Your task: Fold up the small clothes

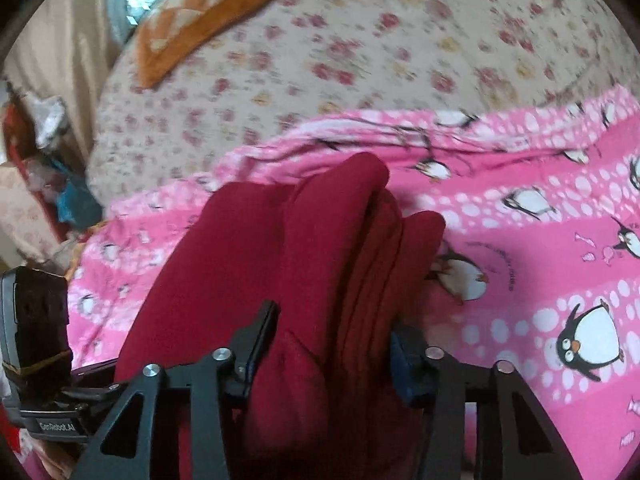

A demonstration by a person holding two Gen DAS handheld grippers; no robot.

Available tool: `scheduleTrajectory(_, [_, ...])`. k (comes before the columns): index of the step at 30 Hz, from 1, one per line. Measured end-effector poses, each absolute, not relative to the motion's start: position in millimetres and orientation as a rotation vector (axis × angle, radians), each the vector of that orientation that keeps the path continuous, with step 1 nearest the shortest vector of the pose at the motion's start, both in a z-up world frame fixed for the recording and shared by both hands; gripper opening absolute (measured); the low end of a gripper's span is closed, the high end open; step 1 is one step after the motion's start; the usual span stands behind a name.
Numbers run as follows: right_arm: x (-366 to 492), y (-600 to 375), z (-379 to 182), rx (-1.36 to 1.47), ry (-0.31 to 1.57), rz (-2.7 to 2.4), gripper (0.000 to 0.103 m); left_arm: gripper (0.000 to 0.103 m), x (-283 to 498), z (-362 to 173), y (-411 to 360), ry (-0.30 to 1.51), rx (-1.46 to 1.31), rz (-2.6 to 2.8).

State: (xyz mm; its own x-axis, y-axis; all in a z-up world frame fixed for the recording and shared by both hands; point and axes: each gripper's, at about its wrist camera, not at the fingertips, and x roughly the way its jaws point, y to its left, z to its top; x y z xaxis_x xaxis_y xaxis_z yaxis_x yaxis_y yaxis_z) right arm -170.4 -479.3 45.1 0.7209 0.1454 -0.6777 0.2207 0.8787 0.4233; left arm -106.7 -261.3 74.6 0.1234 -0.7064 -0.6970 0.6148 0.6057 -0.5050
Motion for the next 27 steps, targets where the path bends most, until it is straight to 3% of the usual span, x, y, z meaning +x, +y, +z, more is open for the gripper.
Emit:
scheduleTrajectory(4, [-186, -447, 61, 0.527, 0.806, 0.062, 0.047, 0.056, -141, 95, -220, 1.050, -0.031, -0.921])
scheduleTrajectory(8, [-198, -403, 56, 0.477, 0.967, 0.080, 0.048, 0.058, -159, 67, -187, 1.153, -0.034, -0.808])
scheduleTrajectory(10, [-208, -392, 48, 0.447, 1.031, 0.022, 0.054, 0.066, -162, 48, -175, 1.176, -0.069, -0.760])
scheduleTrajectory(11, [-214, -390, 51, 0.432, 1.023, 0.018, 0.054, 0.070, -162, 48, -171, 1.164, -0.090, -0.746])
scheduleTrajectory(18, [-262, -356, 109, 0.227, 0.837, 0.103, 0.053, 0.071, -171, 85, -158, 0.979, -0.038, -0.608])
scheduleTrajectory(21, [-263, -327, 108, 0.116, 0.836, 0.158, 0.045, 0.071, -173, 84, -158, 0.977, -0.029, -0.562])
scheduleTrajectory(27, [-264, -327, 55, 0.097, 0.968, 0.101, 0.027, 0.071, -191, 85, -161, 0.918, 0.040, -0.544])
